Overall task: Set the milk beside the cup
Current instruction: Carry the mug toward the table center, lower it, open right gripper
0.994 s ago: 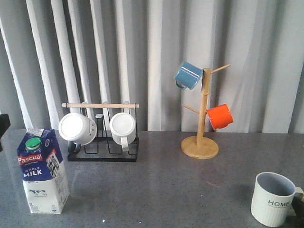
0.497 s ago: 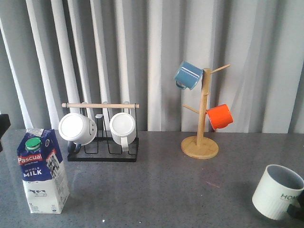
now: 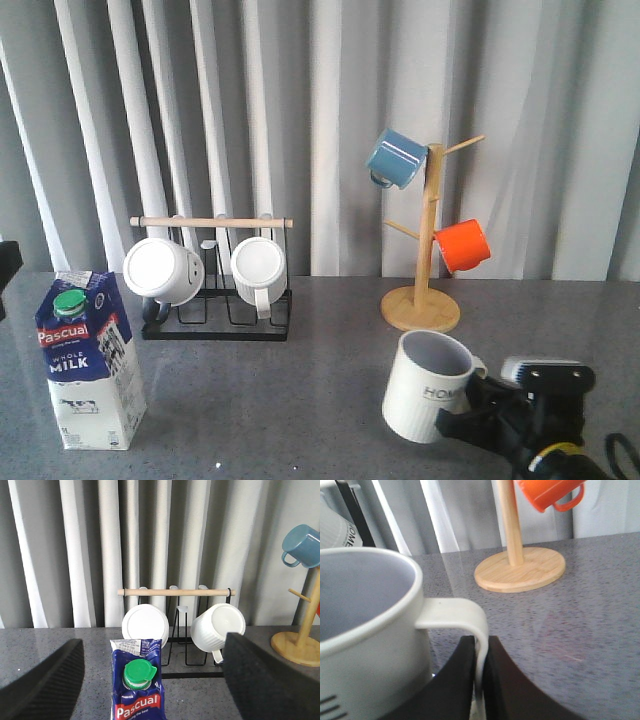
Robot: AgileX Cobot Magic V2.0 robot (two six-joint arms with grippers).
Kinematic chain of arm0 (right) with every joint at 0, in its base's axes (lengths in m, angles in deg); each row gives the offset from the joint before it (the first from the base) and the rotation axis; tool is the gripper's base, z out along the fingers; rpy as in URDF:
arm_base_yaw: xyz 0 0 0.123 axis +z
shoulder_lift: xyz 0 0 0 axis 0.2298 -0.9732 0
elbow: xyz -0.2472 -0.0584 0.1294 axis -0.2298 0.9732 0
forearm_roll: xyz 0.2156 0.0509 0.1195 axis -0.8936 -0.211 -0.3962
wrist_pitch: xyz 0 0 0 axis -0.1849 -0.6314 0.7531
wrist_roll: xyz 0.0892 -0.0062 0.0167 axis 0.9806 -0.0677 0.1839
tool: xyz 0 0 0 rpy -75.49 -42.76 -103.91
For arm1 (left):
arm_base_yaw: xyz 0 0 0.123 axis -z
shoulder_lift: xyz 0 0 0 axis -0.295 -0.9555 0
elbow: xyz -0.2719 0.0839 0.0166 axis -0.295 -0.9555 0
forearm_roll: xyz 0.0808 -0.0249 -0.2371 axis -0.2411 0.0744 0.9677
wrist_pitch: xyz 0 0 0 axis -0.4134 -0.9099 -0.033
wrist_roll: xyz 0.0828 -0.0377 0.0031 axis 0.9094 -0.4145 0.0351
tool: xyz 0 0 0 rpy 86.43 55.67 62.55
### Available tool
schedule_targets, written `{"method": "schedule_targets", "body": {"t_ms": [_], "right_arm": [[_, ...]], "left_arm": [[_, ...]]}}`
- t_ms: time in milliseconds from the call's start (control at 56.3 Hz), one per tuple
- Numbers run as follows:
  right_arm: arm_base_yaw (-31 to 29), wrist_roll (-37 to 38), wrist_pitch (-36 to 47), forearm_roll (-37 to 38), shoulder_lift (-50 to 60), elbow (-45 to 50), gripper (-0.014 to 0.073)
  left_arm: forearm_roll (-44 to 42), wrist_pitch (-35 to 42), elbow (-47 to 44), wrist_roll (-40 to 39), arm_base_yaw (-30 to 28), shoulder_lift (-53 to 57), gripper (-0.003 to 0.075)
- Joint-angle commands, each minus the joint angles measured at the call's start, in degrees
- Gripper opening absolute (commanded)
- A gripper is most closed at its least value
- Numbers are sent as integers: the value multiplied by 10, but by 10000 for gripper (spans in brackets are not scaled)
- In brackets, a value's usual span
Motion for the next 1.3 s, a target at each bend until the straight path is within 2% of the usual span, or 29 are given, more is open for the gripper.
{"method": "schedule_targets", "body": {"t_ms": [0,107,249,604,906,994,1172,1278], "right_arm": [[64,-96,-9,-165,25,-51,-4],[121,-210,-32,-296,16,-100,-1],[160,-302,-61,-342,-2,-145,5],[173,-303,-79,-341,-39,-152,40],[173,-302,-86,-333,-24,-133,255],[173,-302,-79,-329,-9,-114,294],[172,-301,-76,-272,40,-66,302],[149,-302,-90,-224,80,-54,302]], "left_arm": [[2,41,19,0,1,2,556],[2,41,19,0,1,2,556],[2,41,19,0,1,2,556],[2,41,19,0,1,2,556],[2,41,19,0,1,2,556],[2,41,19,0,1,2,556],[2,41,19,0,1,2,556],[2,41,19,0,1,2,556]]}}
